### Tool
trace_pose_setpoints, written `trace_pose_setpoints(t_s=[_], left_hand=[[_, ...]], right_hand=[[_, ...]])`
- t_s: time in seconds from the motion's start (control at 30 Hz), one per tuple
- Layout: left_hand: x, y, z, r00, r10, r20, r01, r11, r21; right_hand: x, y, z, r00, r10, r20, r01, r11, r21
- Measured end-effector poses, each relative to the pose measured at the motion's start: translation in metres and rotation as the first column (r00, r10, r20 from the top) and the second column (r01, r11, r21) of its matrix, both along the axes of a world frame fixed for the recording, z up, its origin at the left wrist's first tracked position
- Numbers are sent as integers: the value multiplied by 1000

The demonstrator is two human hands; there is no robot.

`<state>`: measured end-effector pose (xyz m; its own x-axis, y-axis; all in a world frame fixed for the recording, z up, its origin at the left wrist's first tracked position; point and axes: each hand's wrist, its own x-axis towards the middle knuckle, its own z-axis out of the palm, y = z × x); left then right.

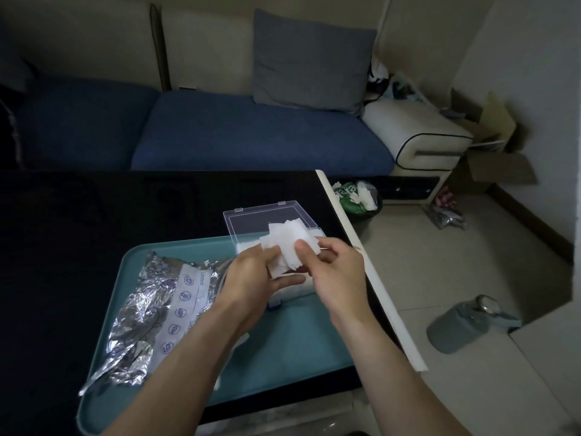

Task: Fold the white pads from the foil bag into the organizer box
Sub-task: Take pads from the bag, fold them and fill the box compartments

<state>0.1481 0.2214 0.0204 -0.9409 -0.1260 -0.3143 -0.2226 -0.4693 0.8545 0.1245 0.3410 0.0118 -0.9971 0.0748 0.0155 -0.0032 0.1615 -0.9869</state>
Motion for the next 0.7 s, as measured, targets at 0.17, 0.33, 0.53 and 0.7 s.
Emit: trace_pose_setpoints(t_s=[0.17, 0.33, 0.53, 0.7], left_hand=[[-3, -8, 5, 994, -105, 24, 105, 994, -7], [-3, -6, 5, 1000, -20, 14, 21, 996, -91], [-4, 2, 4, 995, 101, 2, -100, 991, -87], [-2, 8, 7, 999, -35, -6, 35, 993, 109]], right_hand=[[-5, 1, -14, 990, 49, -133, -23, 981, 190], [-7, 2, -4, 992, -123, 10, 123, 982, -140], [0, -4, 0, 964, 46, 260, 54, 929, -366], [4, -8, -4, 993, 87, -77, -82, 995, 64]])
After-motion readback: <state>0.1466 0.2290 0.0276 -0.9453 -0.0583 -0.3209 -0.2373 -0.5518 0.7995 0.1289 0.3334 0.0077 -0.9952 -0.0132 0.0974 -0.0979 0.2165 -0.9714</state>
